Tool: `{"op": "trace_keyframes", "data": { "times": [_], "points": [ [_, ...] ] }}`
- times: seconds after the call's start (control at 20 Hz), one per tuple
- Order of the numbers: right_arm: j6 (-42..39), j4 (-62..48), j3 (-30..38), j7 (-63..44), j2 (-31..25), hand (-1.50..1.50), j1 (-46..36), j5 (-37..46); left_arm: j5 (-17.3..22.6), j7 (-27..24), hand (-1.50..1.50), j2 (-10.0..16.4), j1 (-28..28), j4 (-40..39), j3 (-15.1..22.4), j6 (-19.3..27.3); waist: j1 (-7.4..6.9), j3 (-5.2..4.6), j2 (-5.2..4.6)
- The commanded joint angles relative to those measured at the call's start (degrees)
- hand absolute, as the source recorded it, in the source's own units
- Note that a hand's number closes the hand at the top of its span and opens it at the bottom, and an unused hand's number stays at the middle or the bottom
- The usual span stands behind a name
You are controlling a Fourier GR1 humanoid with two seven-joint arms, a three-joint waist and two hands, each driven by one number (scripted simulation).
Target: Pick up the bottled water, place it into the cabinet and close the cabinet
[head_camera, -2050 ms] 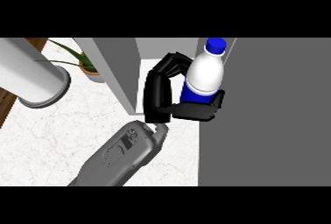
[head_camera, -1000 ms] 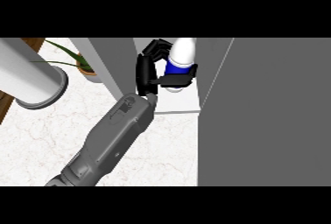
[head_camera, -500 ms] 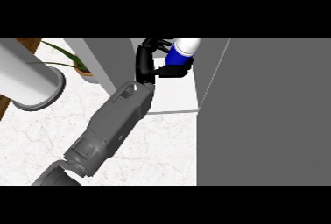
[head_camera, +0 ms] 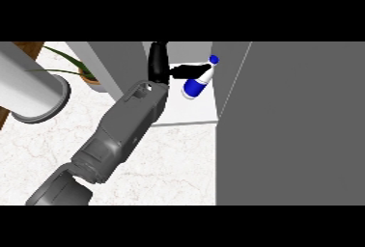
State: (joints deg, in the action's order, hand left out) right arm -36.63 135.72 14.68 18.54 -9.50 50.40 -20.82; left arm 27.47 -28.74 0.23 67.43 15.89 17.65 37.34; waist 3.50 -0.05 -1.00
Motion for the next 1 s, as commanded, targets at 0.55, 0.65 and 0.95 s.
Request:
{"op": "trace_keyframes", "data": {
  "times": [0.55,0.65,0.95],
  "points": [
    [1.0,6.2,-0.8,-3.1,1.1,-1.5,0.8,-2.3,5.9,-4.5,-1.5,-0.2,0.4,7.5,-4.5,-12.7,-1.42,-0.01,0.92],
    [0.2,7.3,0.7,-3.4,0.4,-1.5,2.8,-4.4,4.6,-5.5,-1.5,0.2,-2.5,8.2,-4.9,-15.9,-2.47,-0.01,1.14],
    [1.6,8.3,-1.1,-4.9,1.6,-1.5,2.5,-3.0,6.7,-0.1,-1.5,-0.2,-10.9,21.8,3.1,-12.6,-3.49,0.0,1.55]
  ]
}}
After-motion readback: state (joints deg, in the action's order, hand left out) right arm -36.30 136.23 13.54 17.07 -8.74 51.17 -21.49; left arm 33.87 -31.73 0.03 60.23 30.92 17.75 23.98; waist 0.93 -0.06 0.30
